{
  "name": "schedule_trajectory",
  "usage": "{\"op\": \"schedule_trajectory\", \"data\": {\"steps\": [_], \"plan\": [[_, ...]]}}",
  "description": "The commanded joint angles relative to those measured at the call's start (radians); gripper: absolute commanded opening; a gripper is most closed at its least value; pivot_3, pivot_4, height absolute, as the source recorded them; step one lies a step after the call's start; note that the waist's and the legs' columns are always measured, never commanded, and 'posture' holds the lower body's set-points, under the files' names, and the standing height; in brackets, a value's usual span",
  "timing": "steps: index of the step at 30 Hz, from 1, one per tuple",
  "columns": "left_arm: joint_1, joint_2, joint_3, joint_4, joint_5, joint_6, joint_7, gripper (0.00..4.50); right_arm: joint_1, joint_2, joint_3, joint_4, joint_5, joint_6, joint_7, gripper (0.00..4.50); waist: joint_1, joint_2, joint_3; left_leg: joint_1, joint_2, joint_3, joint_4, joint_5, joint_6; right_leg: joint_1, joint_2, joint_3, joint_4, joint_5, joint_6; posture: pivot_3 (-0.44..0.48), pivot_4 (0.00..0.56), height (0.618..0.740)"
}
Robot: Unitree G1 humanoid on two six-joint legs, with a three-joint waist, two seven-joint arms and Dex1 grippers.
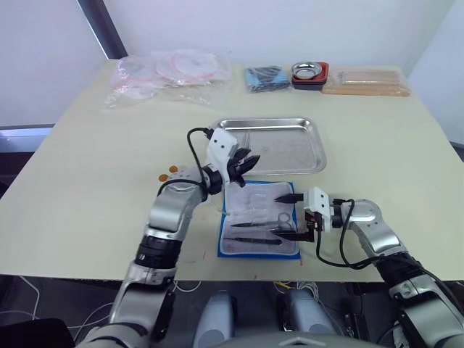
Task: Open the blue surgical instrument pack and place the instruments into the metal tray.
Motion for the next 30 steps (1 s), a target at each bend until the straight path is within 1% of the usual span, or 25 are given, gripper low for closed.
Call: {"op": "schedule_trajectory", "data": {"steps": [1,2,5,7,10,11,12,13,14,15,17,18,22,25,30], "plan": [[0.025,0.055,0.035,-0.092,-0.075,-0.011,-0.099,1.60,0.065,-0.022,0.049,0.078,-0.083,0.047,-0.014,4.50,0.001,0.000,0.000,0.000,0.000,0.000,0.000,0.000,0.000,0.000,0.000,0.000,0.000,0.000,0.000,0.000,0.150,0.740],[0.033,0.071,0.038,-0.101,-0.086,-0.011,-0.112,1.60,0.066,-0.023,0.049,0.075,-0.083,0.048,-0.015,4.50,0.002,0.000,0.000,0.000,0.000,-0.001,0.000,0.000,0.000,0.000,0.000,-0.001,0.000,0.000,0.000,0.000,0.150,0.740],[0.085,0.147,0.084,-0.119,-0.151,-0.044,-0.225,1.60,0.069,-0.026,0.047,0.067,-0.079,0.050,-0.014,4.50,0.002,0.001,0.000,0.000,0.000,-0.001,0.000,0.000,0.000,0.000,0.000,-0.001,0.000,0.000,0.000,0.000,0.150,0.740],[0.111,0.191,0.114,-0.117,-0.200,-0.069,-0.312,1.60,0.072,-0.029,0.046,0.061,-0.077,0.051,-0.013,4.50,0.001,0.001,0.000,0.000,0.000,-0.001,0.000,0.000,0.000,0.000,0.000,-0.001,0.000,0.000,0.000,0.000,0.150,0.740],[0.145,0.248,0.159,-0.090,-0.246,-0.103,-0.407,1.60,0.073,-0.033,0.043,0.052,-0.072,0.054,-0.010,4.50,0.003,0.001,0.000,0.000,0.000,-0.001,-0.001,0.000,0.000,0.000,0.000,-0.001,-0.001,0.000,0.000,0.000,0.150,0.740],[0.161,0.276,0.162,-0.081,-0.245,-0.133,-0.454,2.01,0.073,-0.035,0.041,0.049,-0.071,0.055,-0.009,4.50,0.003,0.001,0.000,0.000,0.000,-0.001,0.000,0.000,0.000,0.000,0.000,-0.001,-0.002,0.000,0.000,0.000,0.150,0.740],[0.176,0.300,0.163,-0.075,-0.247,-0.159,-0.502,2.14,0.073,-0.036,0.040,0.048,-0.070,0.056,-0.008,4.50,0.003,0.000,0.000,0.000,0.000,0.000,0.000,0.000,0.000,0.000,0.000,-0.001,-0.002,0.000,0.000,0.000,0.150,0.740],[0.190,0.320,0.167,-0.072,-0.256,-0.176,-0.546,2.38,0.074,-0.037,0.040,0.046,-0.070,0.057,-0.008,4.50,0.003,0.001,0.001,-0.001,0.000,0.000,0.000,0.000,0.000,0.000,0.000,-0.001,-0.002,-0.001,-0.001,0.000,0.150,0.740],[0.204,0.345,0.172,-0.062,-0.263,-0.202,-0.595,2.82,0.075,-0.038,0.039,0.044,-0.069,0.058,-0.008,4.50,0.003,0.003,0.002,-0.001,0.000,0.000,-0.001,0.000,0.000,0.000,0.000,-0.001,-0.002,-0.001,-0.001,0.000,0.150,0.740],[0.212,0.360,0.175,-0.055,-0.269,-0.219,-0.625,3.38,0.076,-0.039,0.039,0.041,-0.068,0.058,-0.008,4.50,0.003,0.003,0.002,-0.001,0.000,0.000,-0.001,0.000,0.000,-0.001,0.000,0.000,-0.003,-0.001,-0.001,0.000,0.150,0.740],[0.230,0.406,0.186,-0.035,-0.290,-0.266,-0.738,4.16,0.078,-0.042,0.037,0.037,-0.067,0.059,-0.006,4.50,0.004,0.002,0.002,-0.002,0.001,0.001,-0.001,0.000,0.000,-0.001,0.000,-0.002,-0.004,-0.001,-0.001,0.000,0.150,0.740],[0.234,0.421,0.188,-0.027,-0.294,-0.286,-0.773,4.37,0.079,-0.043,0.036,0.035,-0.066,0.060,-0.006,4.50,0.005,0.003,0.002,-0.002,0.001,0.001,-0.001,0.000,0.000,-0.001,0.000,-0.002,-0.004,-0.001,-0.001,0.000,0.150,0.740],[0.210,0.451,0.192,-0.023,-0.321,-0.319,-0.855,4.37,0.087,-0.047,0.033,0.020,-0.061,0.064,-0.003,4.50,0.006,0.003,0.002,-0.002,0.001,0.001,-0.001,0.000,0.000,-0.001,0.000,-0.002,-0.004,-0.001,-0.001,0.000,0.150,0.740],[0.173,0.450,0.195,-0.044,-0.340,-0.304,-0.854,4.37,0.094,-0.053,0.028,-0.001,-0.054,0.072,-0.001,4.50,0.007,0.003,0.003,-0.002,0.001,0.001,-0.001,0.000,0.001,-0.001,0.000,-0.002,-0.004,-0.002,0.001,0.000,0.150,0.740],[0.149,0.438,0.188,-0.063,-0.373,-0.283,-0.833,4.37,0.106,-0.062,0.013,-0.042,-0.037,0.091,-0.004,4.50,0.011,0.005,0.004,-0.004,0.001,0.001,-0.001,0.000,0.001,-0.001,0.000,-0.004,-0.006,-0.001,0.000,0.000,0.150,0.740]]}}
